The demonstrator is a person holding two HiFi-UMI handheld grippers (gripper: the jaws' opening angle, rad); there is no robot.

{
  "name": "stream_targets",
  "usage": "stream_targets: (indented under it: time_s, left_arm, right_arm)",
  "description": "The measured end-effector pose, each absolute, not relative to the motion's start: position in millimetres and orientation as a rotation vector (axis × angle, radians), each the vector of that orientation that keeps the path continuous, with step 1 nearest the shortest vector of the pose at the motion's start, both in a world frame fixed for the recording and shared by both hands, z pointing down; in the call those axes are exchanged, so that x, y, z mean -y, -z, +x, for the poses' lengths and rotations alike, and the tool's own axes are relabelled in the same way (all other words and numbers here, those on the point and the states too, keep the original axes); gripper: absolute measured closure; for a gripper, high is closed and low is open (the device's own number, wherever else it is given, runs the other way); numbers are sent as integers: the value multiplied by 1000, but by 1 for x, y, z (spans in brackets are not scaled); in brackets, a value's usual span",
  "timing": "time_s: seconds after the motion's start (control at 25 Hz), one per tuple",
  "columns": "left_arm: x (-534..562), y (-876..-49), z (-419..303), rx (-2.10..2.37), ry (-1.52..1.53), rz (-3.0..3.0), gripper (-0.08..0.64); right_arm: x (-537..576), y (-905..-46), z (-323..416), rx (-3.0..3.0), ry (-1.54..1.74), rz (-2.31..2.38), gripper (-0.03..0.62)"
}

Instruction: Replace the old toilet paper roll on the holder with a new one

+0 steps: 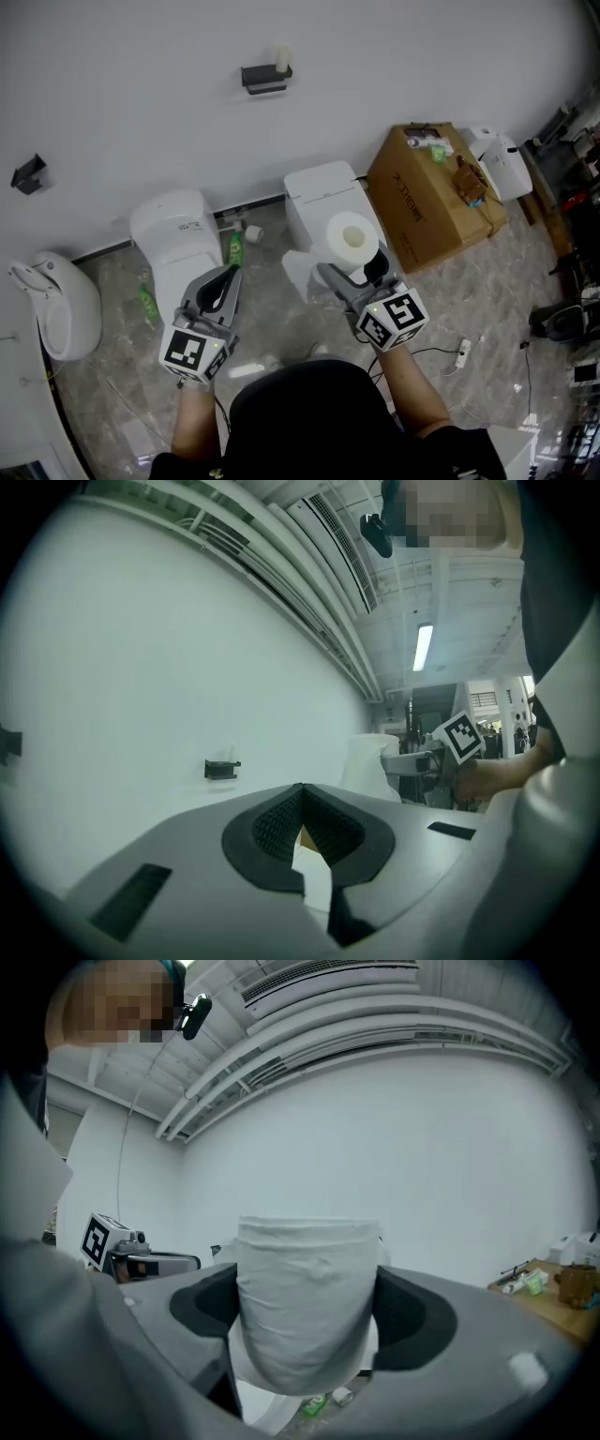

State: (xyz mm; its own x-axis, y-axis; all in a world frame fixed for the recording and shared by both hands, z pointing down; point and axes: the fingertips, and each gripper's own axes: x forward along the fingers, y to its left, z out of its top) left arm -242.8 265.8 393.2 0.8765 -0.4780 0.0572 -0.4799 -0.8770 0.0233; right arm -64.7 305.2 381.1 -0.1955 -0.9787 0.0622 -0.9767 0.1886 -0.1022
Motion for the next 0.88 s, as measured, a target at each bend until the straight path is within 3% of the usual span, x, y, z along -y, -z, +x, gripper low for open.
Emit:
stream_targets:
  time_s: [0.44,0.88]
  left_arm:
    - [-239,-405,-295,804,-59,2968,549]
    - [-171,-424,-270,862,-87,2931,549]
  right_arm:
    - [-284,-389,-80,-2403,189,-2036,181]
    - [-208,-405,-41,-2401,231,-2000,179]
